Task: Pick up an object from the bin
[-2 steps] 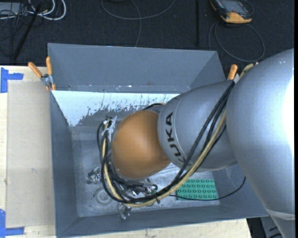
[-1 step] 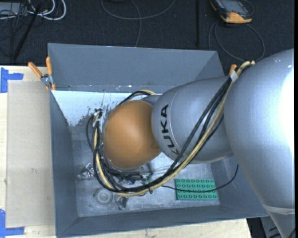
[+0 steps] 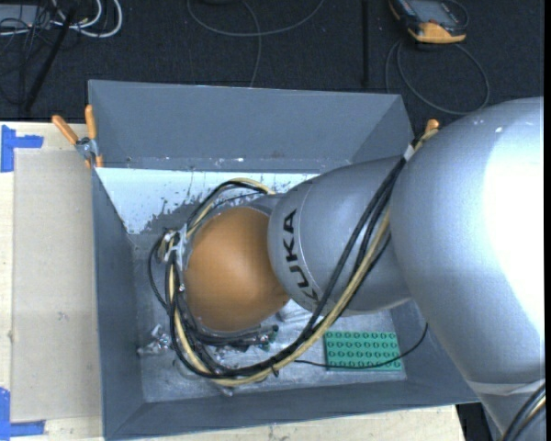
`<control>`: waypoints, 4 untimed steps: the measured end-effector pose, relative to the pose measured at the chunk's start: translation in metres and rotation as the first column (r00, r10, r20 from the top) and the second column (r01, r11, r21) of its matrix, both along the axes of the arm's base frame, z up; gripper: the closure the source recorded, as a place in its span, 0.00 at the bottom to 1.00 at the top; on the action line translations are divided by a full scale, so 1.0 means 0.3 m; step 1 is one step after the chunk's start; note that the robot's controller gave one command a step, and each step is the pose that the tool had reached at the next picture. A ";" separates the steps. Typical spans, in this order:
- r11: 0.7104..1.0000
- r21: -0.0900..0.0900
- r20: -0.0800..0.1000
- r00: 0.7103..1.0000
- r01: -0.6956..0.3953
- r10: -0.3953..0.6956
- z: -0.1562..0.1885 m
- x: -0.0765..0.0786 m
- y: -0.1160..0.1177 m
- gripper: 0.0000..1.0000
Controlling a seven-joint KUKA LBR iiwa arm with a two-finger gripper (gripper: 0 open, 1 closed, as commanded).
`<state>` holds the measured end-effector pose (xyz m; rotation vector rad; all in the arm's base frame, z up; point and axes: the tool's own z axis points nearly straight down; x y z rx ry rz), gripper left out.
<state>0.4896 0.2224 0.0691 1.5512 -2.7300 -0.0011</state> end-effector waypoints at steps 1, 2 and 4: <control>1.000 0.001 0.002 1.000 0.029 -0.029 0.001 0.058 -0.030 0.00; 1.000 0.003 0.005 1.000 0.031 -0.031 0.014 0.064 -0.026 1.00; 0.999 0.002 0.001 0.999 0.045 -0.045 0.034 0.065 -0.026 1.00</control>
Offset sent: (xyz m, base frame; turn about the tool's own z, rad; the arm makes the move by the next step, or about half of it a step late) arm 0.0171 -0.0088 0.0009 0.0236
